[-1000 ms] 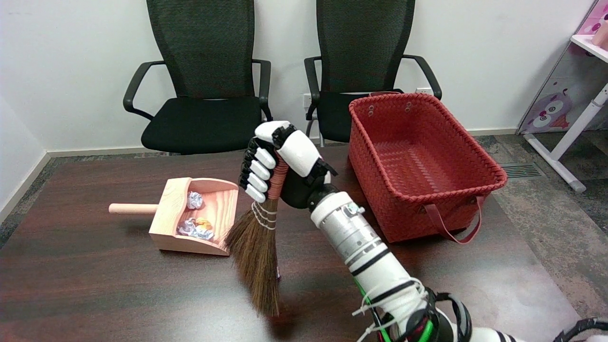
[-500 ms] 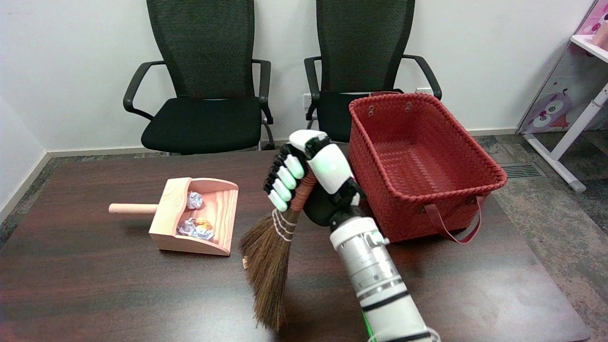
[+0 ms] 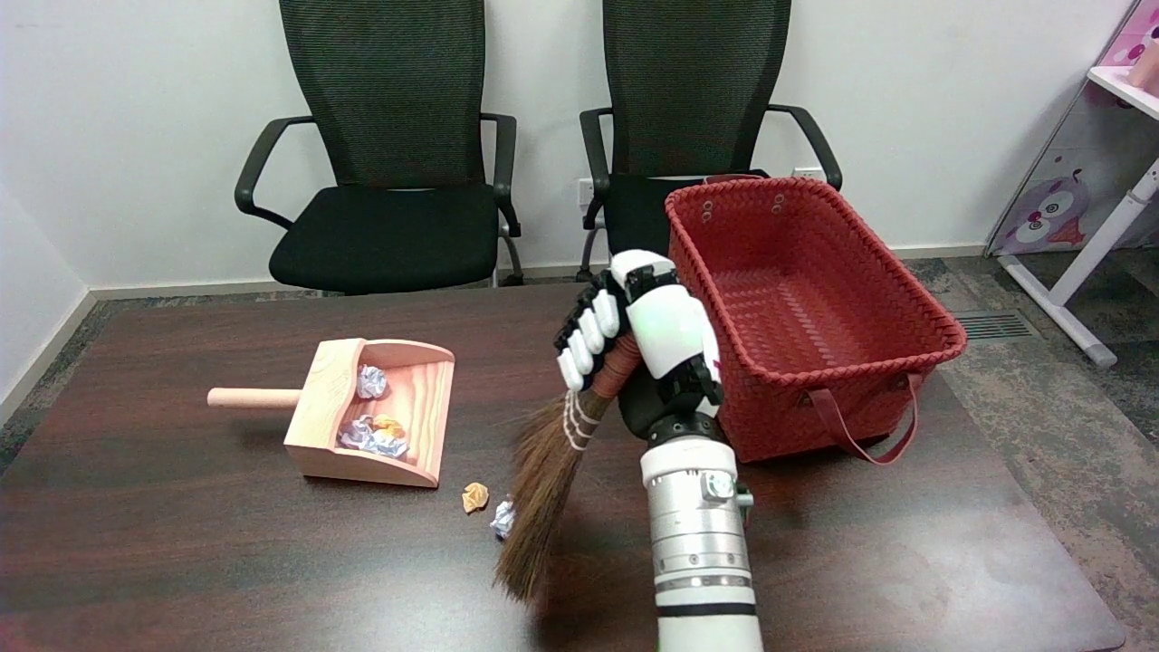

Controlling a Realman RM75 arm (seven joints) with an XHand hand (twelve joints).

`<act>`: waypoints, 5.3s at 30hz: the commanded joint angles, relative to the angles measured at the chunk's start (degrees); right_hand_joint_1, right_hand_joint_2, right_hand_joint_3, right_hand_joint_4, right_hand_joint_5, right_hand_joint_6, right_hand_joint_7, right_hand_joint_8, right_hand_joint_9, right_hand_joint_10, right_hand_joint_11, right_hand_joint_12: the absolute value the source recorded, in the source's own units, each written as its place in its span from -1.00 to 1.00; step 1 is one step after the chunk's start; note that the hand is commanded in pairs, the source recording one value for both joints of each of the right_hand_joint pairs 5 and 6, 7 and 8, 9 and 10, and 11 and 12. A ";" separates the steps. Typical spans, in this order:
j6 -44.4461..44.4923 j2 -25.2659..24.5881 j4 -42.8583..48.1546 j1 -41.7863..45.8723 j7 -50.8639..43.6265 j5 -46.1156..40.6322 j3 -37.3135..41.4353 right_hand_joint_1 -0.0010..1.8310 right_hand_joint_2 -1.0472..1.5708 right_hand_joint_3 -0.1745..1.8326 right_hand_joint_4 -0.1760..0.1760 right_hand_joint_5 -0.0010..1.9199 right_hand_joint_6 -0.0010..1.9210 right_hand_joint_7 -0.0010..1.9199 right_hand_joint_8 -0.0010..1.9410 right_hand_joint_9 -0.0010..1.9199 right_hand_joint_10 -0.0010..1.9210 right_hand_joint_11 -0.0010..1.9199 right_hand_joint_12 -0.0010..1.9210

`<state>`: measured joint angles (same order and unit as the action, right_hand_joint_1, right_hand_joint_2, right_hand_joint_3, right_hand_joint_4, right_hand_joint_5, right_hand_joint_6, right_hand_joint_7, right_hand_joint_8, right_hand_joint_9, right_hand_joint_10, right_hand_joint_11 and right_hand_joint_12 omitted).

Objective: Sweep the paper ball into the dustpan.

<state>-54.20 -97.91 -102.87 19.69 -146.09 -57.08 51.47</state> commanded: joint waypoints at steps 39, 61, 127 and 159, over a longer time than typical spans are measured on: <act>-29.29 -20.21 33.44 -10.99 -0.86 -0.04 2.40 -0.49 0.85 0.63 0.33 1.00 1.00 1.00 0.98 1.00 1.00 1.00 1.00; -19.01 -16.05 53.88 -35.75 -0.26 -12.34 -0.48 -0.52 0.83 0.73 0.19 1.00 1.00 1.00 0.98 1.00 1.00 1.00 1.00; 5.60 21.88 12.00 -42.72 -0.60 -17.18 -22.04 -0.25 1.00 0.88 0.23 1.00 1.00 1.00 0.98 1.00 1.00 1.00 1.00; 8.59 9.93 12.94 -27.94 5.11 -15.67 -24.07 -0.27 0.88 1.00 0.18 1.00 1.00 1.00 0.98 1.00 1.00 1.00 1.00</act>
<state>-46.92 -82.32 -93.39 -12.63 -146.14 -69.58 27.51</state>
